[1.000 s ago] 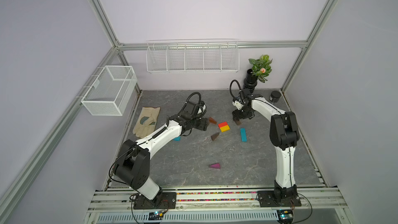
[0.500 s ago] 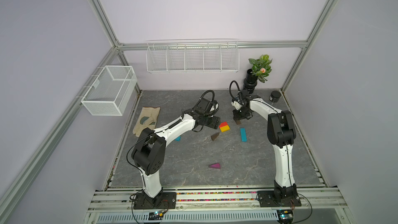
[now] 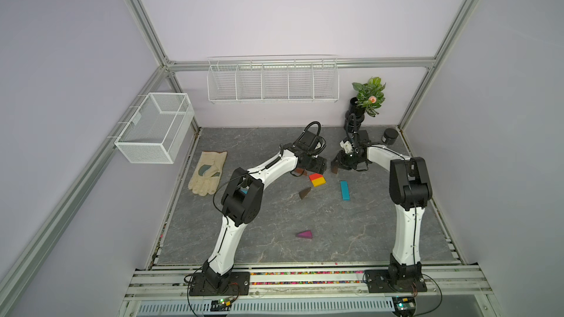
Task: Assemble a small pinwheel with building blocks
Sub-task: Pick up the building block from the center of the board.
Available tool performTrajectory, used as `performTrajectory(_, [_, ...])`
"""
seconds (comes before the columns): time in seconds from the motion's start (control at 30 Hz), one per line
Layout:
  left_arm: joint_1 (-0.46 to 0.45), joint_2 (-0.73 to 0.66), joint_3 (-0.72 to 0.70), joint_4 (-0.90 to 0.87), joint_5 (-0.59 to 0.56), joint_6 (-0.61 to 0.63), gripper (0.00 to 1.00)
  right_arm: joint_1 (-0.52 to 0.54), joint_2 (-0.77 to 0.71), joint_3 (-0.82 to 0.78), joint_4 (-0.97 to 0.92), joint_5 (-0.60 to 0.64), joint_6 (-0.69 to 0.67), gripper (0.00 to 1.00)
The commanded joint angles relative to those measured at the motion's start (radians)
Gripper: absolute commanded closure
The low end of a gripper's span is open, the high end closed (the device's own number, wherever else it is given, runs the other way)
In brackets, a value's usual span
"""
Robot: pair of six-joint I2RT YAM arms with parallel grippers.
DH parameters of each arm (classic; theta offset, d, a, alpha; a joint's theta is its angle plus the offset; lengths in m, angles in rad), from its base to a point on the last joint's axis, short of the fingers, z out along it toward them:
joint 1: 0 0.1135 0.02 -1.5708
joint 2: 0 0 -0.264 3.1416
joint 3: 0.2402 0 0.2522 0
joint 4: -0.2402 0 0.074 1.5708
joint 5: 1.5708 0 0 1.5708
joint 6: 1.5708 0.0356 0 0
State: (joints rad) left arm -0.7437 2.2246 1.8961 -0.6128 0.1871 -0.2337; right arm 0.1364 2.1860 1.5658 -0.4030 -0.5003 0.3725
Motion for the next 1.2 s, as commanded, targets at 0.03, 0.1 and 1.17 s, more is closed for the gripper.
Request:
performTrajectory(0.03, [-0.001,0.051,0.077,-0.035,0.028,-0.041,0.26,0.0,-0.046,-0.035,0.158,-0.121,0.161,0.72])
performTrajectory(0.1, [-0.002,0.083,0.117,-0.053,0.03,-0.039,0.26,-0.001,-0.047,-0.048,0.201,-0.145,0.2,0.72])
performTrajectory(1.17, [-0.006,0.271,0.354,0.022,0.074,-0.093,0.71,0.016,-0.16,-0.208,0.297,-0.215,0.231,0.71])
